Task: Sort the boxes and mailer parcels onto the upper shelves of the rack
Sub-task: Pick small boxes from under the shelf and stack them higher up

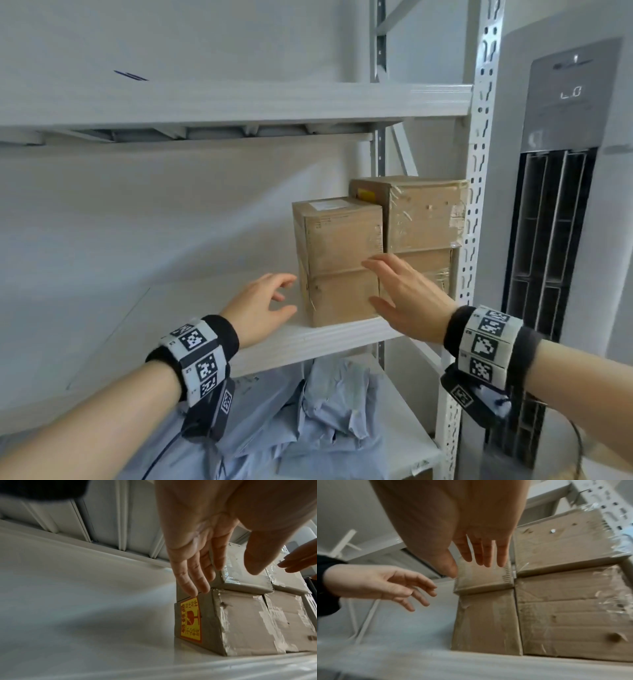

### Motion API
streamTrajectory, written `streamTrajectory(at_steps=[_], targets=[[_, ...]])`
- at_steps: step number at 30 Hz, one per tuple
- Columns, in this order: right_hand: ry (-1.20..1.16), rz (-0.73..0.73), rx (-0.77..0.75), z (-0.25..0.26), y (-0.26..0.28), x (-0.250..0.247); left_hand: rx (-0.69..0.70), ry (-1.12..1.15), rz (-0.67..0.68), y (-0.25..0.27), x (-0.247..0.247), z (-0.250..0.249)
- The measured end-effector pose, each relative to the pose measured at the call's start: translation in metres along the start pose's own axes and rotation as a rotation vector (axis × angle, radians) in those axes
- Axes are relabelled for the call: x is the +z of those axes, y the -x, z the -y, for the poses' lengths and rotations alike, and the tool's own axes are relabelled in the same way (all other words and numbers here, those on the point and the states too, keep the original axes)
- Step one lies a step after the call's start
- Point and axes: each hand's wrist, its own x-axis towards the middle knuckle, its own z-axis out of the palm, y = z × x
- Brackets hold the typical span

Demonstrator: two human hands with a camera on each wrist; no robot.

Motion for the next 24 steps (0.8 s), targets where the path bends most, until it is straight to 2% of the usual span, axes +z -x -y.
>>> streamTrajectory(at_steps=[4,8,19,24], targets=[[-0.121,-0.087,0.242,-0.027,-0.019,-0.009,-0.041,0.078,-0.039,-0.03,0.005,-0.012],[-0.201,-0.107,0.36,-0.043,-0.036,-0.008,-0.118,0.196,-0.069,-0.057,0.012,-0.017],[-0.318,-0.156,0.351,-0.046,-0.056,-0.003,-0.208,0.63,-0.08,-0.08,0.02,-0.017],[-0.442,-0.166,0.245,-0.031,-0.062,-0.004,-0.312,0.806,-0.095,-0.073,0.003,-0.007]])
